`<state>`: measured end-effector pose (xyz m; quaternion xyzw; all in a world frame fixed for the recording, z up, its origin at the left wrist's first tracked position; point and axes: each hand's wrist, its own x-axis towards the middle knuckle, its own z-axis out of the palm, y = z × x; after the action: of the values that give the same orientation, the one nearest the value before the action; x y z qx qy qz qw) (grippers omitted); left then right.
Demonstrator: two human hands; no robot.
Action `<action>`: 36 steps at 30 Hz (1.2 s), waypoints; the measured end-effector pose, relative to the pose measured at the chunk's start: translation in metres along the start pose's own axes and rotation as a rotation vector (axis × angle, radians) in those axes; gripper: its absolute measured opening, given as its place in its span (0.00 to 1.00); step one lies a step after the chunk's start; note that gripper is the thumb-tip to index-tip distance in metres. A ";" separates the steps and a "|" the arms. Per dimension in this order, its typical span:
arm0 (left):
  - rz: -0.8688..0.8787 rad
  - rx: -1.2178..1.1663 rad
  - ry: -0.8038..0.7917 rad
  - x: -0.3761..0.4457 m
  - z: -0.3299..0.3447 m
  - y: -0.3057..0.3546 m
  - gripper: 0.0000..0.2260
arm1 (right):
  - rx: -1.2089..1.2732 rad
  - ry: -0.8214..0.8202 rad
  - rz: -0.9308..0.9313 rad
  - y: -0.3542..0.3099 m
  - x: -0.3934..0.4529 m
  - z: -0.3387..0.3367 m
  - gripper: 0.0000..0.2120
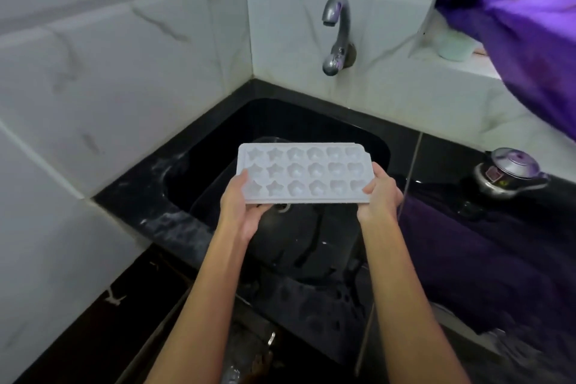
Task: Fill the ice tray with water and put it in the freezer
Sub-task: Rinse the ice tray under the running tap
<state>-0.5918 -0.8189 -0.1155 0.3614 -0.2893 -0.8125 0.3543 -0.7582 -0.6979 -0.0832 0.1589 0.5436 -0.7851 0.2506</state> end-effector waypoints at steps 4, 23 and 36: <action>-0.052 0.047 -0.090 0.041 0.010 0.002 0.13 | -0.031 0.054 -0.010 -0.002 0.025 0.010 0.30; -0.170 0.116 -0.104 0.175 0.062 0.013 0.10 | -0.657 -0.138 -0.476 -0.039 0.114 0.170 0.25; -0.213 0.081 -0.162 0.205 0.086 0.019 0.12 | 0.142 -0.325 0.066 -0.053 0.181 0.245 0.20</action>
<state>-0.7533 -0.9728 -0.1305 0.3372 -0.3095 -0.8598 0.2264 -0.9318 -0.9510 -0.0485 0.0650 0.4337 -0.8283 0.3487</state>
